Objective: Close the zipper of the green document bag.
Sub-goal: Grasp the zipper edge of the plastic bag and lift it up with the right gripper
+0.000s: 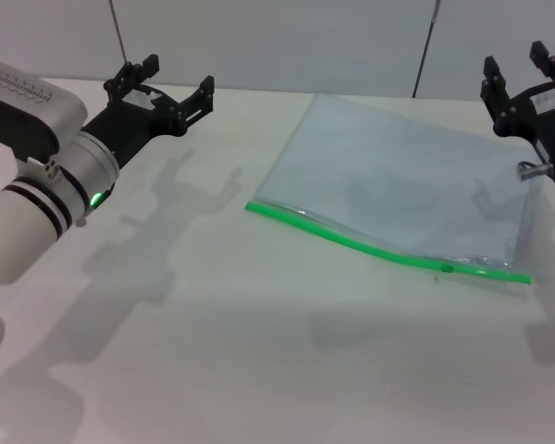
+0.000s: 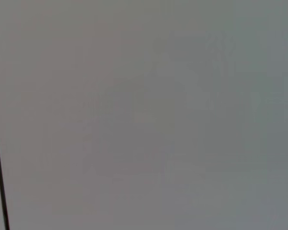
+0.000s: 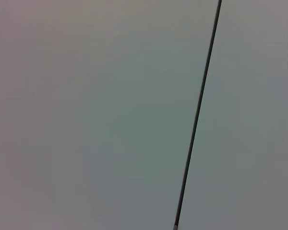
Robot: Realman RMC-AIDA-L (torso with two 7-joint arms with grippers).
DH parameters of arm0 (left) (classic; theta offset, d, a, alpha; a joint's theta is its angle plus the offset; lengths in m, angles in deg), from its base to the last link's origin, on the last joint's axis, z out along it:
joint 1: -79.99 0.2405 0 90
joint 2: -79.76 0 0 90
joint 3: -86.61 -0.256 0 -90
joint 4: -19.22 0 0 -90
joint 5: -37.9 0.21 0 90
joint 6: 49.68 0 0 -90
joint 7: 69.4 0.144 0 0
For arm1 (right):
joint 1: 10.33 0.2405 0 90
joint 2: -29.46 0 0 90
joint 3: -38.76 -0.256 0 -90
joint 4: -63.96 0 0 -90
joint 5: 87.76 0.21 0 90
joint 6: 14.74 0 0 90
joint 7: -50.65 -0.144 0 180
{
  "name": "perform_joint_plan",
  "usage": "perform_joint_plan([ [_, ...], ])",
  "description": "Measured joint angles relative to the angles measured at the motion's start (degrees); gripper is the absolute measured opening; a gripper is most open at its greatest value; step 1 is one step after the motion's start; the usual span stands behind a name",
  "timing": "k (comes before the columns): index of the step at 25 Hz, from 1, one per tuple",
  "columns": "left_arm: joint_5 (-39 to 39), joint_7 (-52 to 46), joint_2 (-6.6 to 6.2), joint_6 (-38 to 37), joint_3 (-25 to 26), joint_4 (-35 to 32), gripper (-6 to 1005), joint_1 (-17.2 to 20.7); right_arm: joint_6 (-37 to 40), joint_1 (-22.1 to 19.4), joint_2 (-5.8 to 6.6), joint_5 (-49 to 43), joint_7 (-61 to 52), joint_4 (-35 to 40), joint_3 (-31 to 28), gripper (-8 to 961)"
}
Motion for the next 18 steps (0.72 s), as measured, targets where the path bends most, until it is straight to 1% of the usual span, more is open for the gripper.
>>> perform_joint_plan([
  [18,0.0,0.0,0.0,0.0,0.0,0.0,880,0.0,0.0,0.0,0.0,0.0,0.0,0.0,-0.1,561],
])
